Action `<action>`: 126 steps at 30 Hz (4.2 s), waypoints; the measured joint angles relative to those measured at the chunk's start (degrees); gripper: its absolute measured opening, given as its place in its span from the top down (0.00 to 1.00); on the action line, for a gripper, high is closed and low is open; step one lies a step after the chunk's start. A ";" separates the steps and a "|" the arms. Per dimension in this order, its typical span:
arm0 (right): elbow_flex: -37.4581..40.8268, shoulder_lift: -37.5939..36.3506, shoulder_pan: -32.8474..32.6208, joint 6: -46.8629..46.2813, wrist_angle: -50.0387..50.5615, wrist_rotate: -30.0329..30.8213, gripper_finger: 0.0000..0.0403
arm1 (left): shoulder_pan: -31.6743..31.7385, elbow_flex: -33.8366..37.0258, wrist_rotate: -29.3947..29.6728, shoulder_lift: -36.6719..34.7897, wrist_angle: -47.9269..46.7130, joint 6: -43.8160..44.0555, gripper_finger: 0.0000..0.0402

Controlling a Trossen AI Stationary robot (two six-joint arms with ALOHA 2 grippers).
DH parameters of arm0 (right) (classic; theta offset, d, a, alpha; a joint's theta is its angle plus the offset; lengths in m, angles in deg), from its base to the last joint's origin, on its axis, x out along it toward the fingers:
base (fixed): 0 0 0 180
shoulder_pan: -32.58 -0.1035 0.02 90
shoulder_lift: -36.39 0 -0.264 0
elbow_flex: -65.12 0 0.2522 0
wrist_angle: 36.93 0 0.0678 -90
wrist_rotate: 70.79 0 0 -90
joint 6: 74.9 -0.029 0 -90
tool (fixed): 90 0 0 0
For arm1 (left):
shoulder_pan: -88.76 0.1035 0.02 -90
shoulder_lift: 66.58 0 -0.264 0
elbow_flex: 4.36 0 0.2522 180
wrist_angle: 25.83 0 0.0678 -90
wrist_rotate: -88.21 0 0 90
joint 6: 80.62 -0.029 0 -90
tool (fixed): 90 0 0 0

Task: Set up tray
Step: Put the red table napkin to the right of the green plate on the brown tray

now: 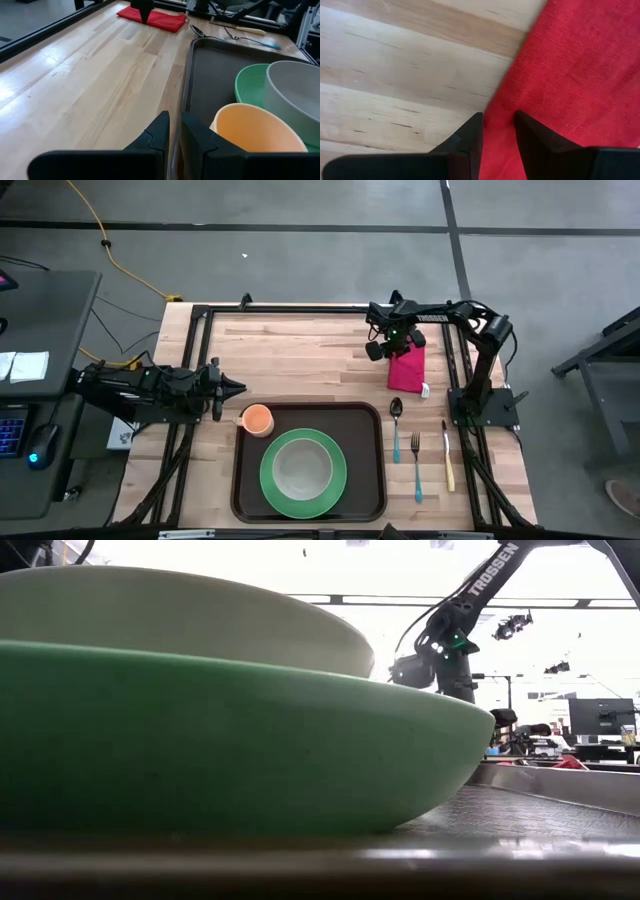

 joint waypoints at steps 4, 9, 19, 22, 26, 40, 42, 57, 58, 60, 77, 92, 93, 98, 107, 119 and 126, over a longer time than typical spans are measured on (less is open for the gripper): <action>0.02 0.07 0.00 0.04 -0.02 -0.02 0.77 | 0.01 0.00 0.04 -0.02 0.00 0.00 0.82; 0.11 0.13 0.00 0.07 0.05 0.64 0.79 | 0.00 0.00 0.06 -0.02 0.00 0.00 0.82; 0.15 0.22 0.02 1.11 0.16 1.04 0.99 | 0.00 0.00 0.17 0.00 0.00 0.00 0.82; 0.16 0.24 0.02 0.49 0.09 1.09 0.98 | 0.00 0.00 0.17 -0.02 0.00 0.00 0.82; 0.17 0.26 0.02 0.92 0.03 1.11 0.99 | 0.00 0.00 0.17 -0.01 0.00 0.00 0.82; -1.41 0.61 0.02 4.44 2.28 -1.91 1.00 | 0.02 0.00 0.15 0.00 0.00 0.00 0.82; -2.19 0.68 -0.02 5.23 2.86 -3.13 1.00 | 0.02 0.00 0.15 -0.02 0.00 0.00 0.82; -10.81 0.55 -0.39 11.34 9.84 -5.25 1.00 | 0.00 0.00 0.10 0.00 0.00 0.00 0.82; -11.61 0.52 -0.49 11.96 10.39 -5.28 1.00 | 0.02 0.00 0.10 0.00 0.00 0.00 0.82; -13.19 0.52 -0.74 12.84 11.90 -5.33 1.00 | 0.01 0.00 0.10 0.00 0.01 0.00 0.82; -19.63 0.42 -6.11 16.32 15.00 -6.47 1.00 | 0.00 0.00 0.08 -0.01 0.02 0.00 0.82; -19.63 0.35 -11.48 18.05 11.74 -9.01 1.00 | 0.00 0.00 0.10 0.00 0.02 0.00 0.82; -19.63 0.35 -11.74 18.17 11.68 -9.36 1.00 | 0.02 0.00 0.08 -0.02 0.02 0.00 0.82; -19.61 0.35 -12.96 20.29 10.09 -11.06 1.00 | 0.01 0.00 0.09 0.00 0.02 0.00 0.82; -19.61 0.33 -15.74 22.72 8.45 -13.93 1.00 | 0.00 0.00 0.09 -0.01 0.02 0.00 0.82; -19.61 0.33 -21.28 20.98 7.54 -15.75 1.00 | 0.00 0.00 0.10 -0.02 0.02 -0.24 0.82; -19.61 0.33 -24.86 17.43 5.66 -16.92 1.00 | 0.01 0.00 0.10 -0.01 0.02 -1.03 0.82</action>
